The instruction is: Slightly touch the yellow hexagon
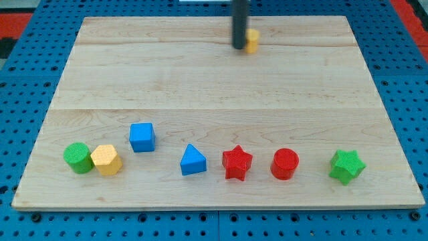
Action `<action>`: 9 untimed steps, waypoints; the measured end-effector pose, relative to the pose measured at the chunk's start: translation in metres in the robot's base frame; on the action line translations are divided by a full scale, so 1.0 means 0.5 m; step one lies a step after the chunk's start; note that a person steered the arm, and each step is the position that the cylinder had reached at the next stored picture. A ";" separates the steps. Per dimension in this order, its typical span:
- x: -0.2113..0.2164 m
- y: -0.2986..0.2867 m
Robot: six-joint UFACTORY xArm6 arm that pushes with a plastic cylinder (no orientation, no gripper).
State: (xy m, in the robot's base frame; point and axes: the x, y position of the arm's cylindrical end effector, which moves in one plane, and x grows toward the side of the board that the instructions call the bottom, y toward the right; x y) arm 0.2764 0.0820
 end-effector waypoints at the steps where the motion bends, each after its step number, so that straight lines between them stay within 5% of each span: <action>1: -0.014 0.061; 2: -0.091 0.089; 3: -0.068 0.063; 5: 0.154 -0.250; 6: 0.220 -0.495; 7: 0.333 -0.576; 9: 0.447 -0.479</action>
State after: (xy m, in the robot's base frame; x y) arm 0.4999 -0.1574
